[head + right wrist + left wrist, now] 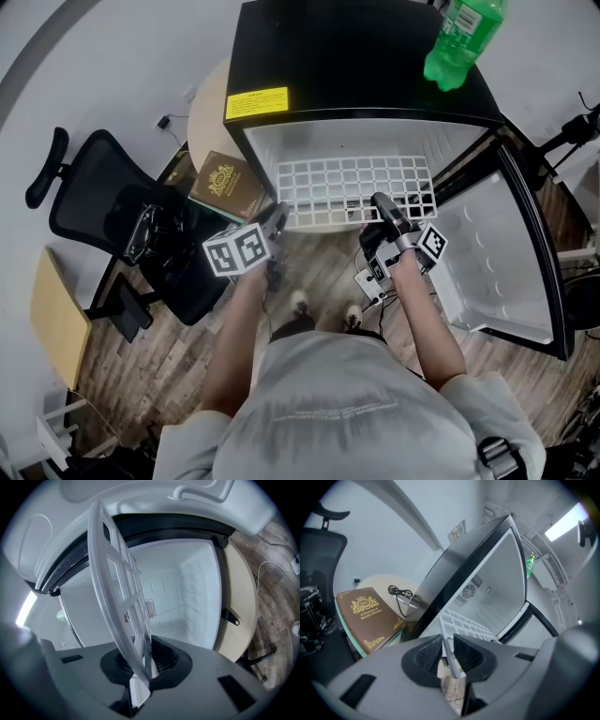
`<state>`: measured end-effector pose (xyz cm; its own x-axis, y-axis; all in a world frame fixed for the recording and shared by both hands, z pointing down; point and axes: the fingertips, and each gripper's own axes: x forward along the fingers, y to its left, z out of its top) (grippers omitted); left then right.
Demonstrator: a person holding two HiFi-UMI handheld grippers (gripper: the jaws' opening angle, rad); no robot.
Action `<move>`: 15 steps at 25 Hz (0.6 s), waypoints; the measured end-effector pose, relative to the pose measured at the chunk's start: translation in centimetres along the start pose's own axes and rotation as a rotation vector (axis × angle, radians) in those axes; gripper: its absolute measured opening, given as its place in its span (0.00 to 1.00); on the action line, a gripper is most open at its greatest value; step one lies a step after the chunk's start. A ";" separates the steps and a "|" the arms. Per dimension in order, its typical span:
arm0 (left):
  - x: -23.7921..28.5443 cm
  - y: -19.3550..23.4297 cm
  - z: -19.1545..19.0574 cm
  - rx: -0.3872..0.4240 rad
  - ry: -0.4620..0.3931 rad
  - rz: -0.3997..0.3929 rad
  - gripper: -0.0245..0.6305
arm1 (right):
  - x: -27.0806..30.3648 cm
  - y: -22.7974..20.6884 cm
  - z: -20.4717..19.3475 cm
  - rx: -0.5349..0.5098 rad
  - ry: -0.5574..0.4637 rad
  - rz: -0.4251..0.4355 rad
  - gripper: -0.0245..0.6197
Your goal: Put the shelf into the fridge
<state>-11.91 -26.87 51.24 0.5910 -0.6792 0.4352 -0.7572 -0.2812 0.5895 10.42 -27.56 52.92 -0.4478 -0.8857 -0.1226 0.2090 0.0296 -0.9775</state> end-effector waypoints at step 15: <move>-2.7 -2.2 -5.3 -0.016 -0.009 -0.075 0.25 | -4.4 -0.2 -5.6 -0.202 0.173 -0.065 0.20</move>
<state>-10.41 -20.81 52.40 0.6432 -0.6629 0.3831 -0.7064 -0.3208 0.6309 7.50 -21.07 52.68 -0.6002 -0.7969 -0.0691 0.0050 0.0826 -0.9966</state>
